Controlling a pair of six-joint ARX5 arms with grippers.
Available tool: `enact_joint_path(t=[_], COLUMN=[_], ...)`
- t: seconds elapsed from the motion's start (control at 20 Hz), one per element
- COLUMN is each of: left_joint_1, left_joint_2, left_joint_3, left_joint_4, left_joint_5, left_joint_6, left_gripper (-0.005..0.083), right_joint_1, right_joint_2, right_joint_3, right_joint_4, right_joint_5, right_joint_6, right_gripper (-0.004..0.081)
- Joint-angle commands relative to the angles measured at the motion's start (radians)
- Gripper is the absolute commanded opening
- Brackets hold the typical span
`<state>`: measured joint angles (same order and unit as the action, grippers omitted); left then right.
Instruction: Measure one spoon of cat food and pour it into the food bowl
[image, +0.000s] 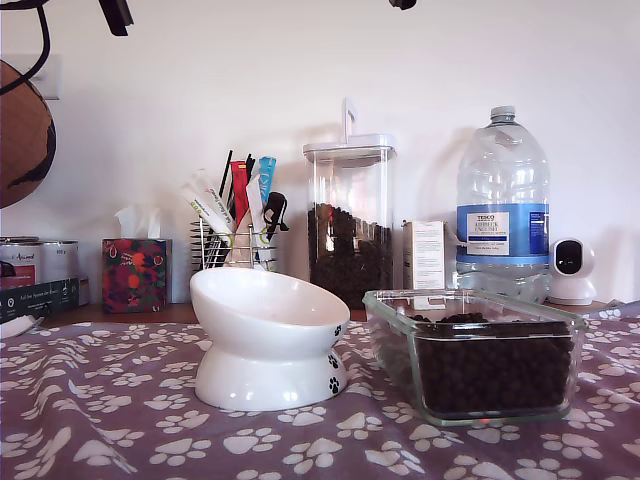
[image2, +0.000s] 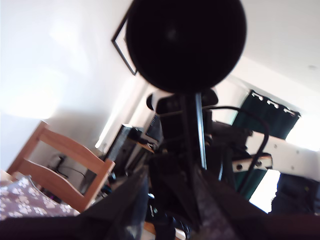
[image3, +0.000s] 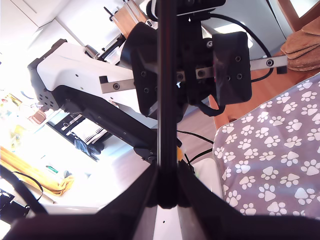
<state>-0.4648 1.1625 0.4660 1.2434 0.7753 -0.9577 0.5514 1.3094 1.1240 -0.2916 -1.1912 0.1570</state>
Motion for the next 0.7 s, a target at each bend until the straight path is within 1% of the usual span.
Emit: enact_joint_path(t=[0.0, 0.3, 0.35, 0.5, 0.6, 0.65], left_joint_1=[0.000, -0.016, -0.018, -0.018, -0.018, -0.018], left_joint_2=[0.010, 0.010, 0.010, 0.010, 0.010, 0.010], left_joint_3=[0.014, 0.050, 0.051, 0.053, 0.053, 0.053], left_joint_4=[0.013, 0.018, 0.018, 0.018, 0.014, 0.014], left_joint_5=[-0.002, 0.012, 0.031, 0.098, 0.121, 0.129], left_joint_6=[0.015, 0.015, 0.015, 0.015, 0.015, 0.015], left_gripper=[0.0257, 0.0257, 0.0257, 0.0257, 0.0262, 0.0286], right_joint_1=[0.013, 0.057, 0.060, 0.061, 0.041, 0.029], right_joint_2=[-0.005, 0.003, 0.004, 0.004, 0.002, 0.001], right_joint_3=[0.005, 0.005, 0.005, 0.005, 0.005, 0.005], right_joint_4=[0.009, 0.004, 0.003, 0.022, 0.035, 0.034], right_joint_5=[-0.006, 0.001, 0.006, 0.008, 0.003, 0.000], right_joint_6=[0.000, -0.001, -0.004, -0.010, 0.003, 0.006], right_gripper=[-0.0011, -0.0011, -0.0011, -0.0011, -0.0011, -0.0011])
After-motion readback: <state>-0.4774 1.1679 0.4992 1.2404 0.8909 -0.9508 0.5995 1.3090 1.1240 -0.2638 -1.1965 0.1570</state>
